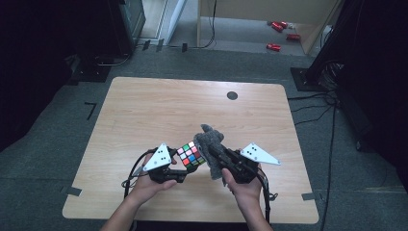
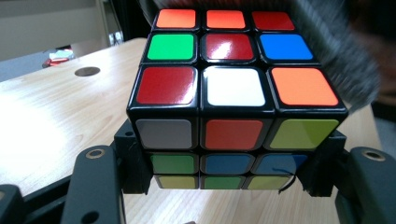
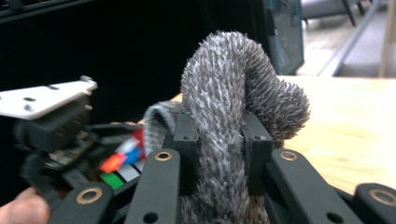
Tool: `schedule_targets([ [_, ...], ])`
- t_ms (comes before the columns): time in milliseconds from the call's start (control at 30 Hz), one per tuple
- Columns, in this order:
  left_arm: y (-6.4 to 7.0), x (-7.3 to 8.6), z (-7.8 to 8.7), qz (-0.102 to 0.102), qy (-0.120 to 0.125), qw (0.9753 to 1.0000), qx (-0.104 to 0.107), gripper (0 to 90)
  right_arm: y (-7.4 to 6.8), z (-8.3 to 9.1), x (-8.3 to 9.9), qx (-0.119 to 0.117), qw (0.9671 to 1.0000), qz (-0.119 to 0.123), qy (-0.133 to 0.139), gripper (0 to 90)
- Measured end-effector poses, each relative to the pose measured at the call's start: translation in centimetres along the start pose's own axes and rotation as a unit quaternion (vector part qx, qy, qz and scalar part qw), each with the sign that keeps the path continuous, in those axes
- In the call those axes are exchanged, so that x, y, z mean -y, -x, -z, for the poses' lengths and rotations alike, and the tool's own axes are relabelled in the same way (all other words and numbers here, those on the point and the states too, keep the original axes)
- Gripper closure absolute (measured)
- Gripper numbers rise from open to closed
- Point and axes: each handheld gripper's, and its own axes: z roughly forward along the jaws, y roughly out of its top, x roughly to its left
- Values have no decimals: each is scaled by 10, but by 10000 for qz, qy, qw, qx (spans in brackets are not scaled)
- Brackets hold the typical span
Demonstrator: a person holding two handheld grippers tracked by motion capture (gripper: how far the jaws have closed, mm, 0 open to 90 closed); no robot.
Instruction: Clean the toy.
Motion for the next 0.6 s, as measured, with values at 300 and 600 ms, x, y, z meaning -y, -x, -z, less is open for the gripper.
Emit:
schedule_targets([
  [300,1,1,-2,-35,-118,9999,-71,352,12,-7,10,52,9993,-168,-328,739],
  [600,19,0,-24,-684,-1455,9839,-775,353,-30,-15,12,325,9894,1288,-587,738],
])
